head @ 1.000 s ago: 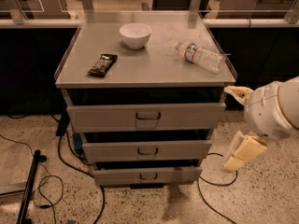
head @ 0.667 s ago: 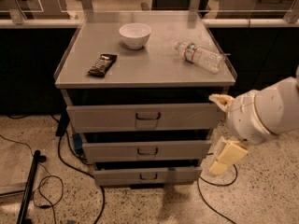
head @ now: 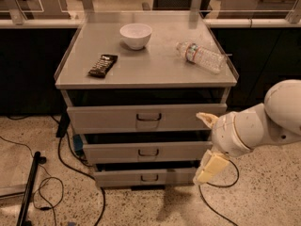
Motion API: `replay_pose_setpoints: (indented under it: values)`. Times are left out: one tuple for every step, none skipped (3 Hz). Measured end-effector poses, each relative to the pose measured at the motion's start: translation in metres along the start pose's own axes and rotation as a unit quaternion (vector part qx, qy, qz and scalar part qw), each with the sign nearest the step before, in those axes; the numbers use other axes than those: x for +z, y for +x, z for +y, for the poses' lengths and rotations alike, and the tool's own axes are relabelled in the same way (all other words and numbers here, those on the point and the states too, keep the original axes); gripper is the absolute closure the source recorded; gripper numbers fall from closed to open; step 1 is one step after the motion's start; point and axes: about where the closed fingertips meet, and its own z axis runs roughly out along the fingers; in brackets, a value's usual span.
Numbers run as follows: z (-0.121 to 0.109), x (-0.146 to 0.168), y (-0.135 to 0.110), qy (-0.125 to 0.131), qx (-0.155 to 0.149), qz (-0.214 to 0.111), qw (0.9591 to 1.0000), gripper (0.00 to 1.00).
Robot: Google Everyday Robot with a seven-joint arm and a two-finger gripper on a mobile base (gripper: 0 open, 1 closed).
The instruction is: Open middle drawer
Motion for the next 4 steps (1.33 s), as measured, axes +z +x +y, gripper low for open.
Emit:
replay_pose_setpoints:
  values:
    - [-0.017, 0.066, 0.031, -0.008, -0.029, -0.007, 0.9995, 0.0]
    - [-0.017, 0.066, 0.031, -0.008, -0.029, -0.007, 0.9995, 0.0]
    - [-0.013, 0.088, 0.033, -0.031, -0.03, 0.002, 0.9991, 0.0]
    - [-0.021, 0.121, 0.053, -0.05, -0.018, 0.019, 0.9984, 0.0]
